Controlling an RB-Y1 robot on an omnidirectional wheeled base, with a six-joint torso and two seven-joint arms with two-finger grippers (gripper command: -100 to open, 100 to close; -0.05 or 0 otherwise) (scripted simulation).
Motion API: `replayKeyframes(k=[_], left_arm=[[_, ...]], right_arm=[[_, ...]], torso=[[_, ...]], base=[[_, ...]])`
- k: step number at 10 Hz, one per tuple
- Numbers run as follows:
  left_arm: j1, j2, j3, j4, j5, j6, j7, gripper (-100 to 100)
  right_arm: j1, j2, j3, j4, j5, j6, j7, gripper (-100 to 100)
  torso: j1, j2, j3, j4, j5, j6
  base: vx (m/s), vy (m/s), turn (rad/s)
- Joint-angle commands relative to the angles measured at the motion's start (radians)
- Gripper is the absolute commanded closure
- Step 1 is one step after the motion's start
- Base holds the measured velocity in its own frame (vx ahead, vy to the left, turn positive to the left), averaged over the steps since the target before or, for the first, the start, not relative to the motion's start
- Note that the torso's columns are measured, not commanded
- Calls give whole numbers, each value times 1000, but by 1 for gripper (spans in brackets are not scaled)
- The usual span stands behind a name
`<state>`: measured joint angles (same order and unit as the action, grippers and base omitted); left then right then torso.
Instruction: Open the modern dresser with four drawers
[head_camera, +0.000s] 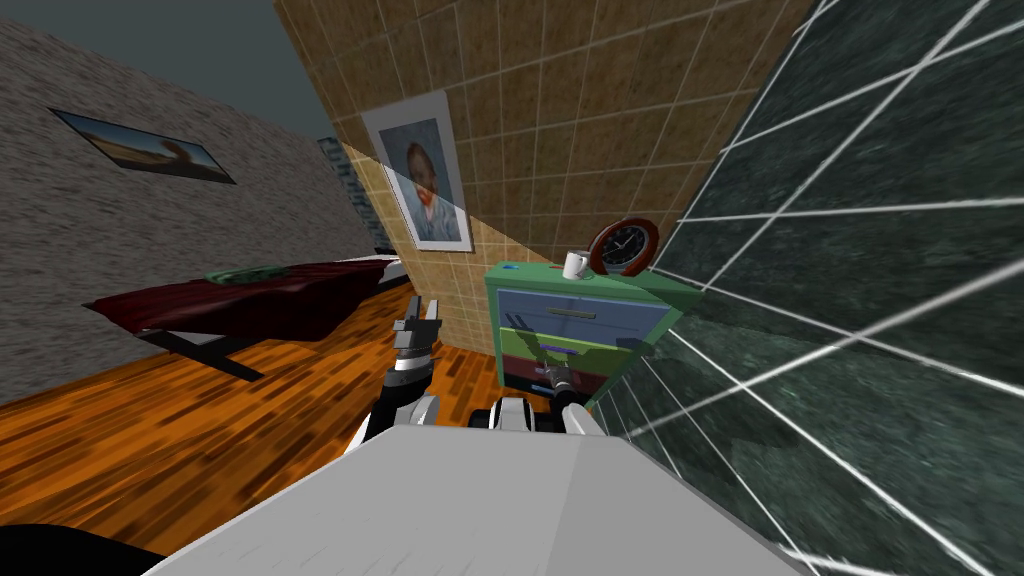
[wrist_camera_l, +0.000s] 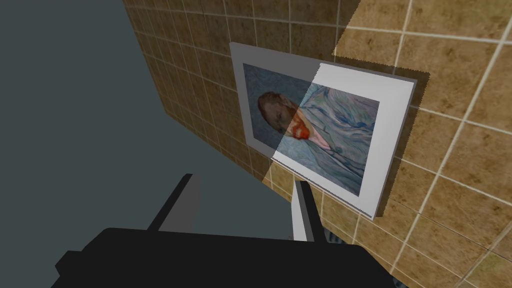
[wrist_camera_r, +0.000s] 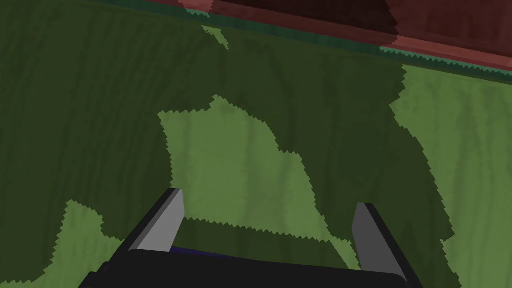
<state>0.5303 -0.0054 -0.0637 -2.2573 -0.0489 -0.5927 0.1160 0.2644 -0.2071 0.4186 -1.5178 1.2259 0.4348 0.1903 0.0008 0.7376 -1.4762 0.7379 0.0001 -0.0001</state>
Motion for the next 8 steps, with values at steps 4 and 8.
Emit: replayKeyframes(k=[4,8], left_arm=[[0,0,0,0,0,0,0,0],[0,0,0,0,0,0,0,0]], right_arm=[[-46,-12,60,120,152,136,51,-100],[-63,-17,84,172,243,205,71,-100]], torso=[[-1,0,0,0,0,0],[-1,1,0,0,0,0]], base=[[8,35,11],[7,37,8]])
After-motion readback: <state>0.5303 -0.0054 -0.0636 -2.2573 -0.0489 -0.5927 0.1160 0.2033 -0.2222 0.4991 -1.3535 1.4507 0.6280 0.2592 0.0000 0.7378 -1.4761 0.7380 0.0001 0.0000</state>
